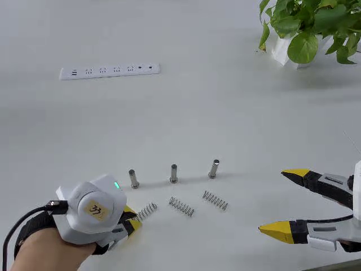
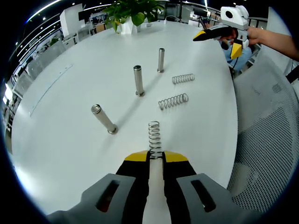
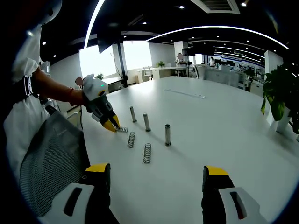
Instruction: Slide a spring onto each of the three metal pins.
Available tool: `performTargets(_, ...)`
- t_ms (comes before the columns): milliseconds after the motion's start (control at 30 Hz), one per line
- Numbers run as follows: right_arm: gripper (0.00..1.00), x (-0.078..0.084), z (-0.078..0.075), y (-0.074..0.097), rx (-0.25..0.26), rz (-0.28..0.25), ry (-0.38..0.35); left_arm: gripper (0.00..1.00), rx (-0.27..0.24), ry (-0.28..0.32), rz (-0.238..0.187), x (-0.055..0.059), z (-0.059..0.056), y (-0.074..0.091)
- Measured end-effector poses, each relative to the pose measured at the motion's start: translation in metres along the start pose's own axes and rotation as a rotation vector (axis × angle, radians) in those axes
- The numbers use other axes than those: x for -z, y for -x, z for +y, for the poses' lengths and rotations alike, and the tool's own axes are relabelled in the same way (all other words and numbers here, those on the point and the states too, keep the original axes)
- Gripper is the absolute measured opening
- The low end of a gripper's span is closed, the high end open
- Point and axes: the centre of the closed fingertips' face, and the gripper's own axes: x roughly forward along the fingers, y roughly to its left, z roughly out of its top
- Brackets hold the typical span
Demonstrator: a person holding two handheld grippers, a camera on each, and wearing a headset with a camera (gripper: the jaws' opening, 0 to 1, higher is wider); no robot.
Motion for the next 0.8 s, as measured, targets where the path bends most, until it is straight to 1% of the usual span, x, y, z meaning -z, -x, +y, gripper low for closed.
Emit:
performTargets(100, 0.80, -0.001, 0.001, 0.000, -0.002, -0.002, 0.002, 0.07, 0.001, -0.010, -0.006, 0.001, -0.001, 0.001)
performTargets(200, 0.80, -0.002, 0.002, 0.000, -0.001, -0.002, 0.002, 0.07, 0.004, -0.003, -0.012, 0.001, -0.002, 0.001)
performTargets(467, 0.80, -0.007, 0.003, 0.001, -0.002, 0.000, 0.016, 0.07, 0.007, 0.017, -0.049, -0.003, -0.003, 0.008)
performTargets(567, 0.79, -0.011, 0.004, 0.003, -0.002, -0.001, 0.022, 0.07, 0.009, 0.031, -0.078, -0.006, -0.003, 0.013)
performTargets(633, 0.79, -0.013, 0.004, 0.003, -0.003, 0.001, 0.027, 0.07, 0.010, 0.030, -0.091, -0.007, -0.004, 0.016)
performTargets(667, 0.79, -0.015, 0.004, 0.004, -0.003, 0.000, 0.032, 0.07, 0.012, 0.021, -0.110, -0.009, -0.005, 0.018)
performTargets(733, 0.78, -0.019, 0.006, 0.004, -0.005, -0.002, 0.037, 0.07, 0.008, 0.027, -0.118, -0.010, -0.004, 0.021)
performTargets(800, 0.77, -0.023, 0.007, 0.005, -0.010, -0.003, 0.049, 0.07, 0.010, 0.027, -0.147, -0.014, -0.005, 0.025)
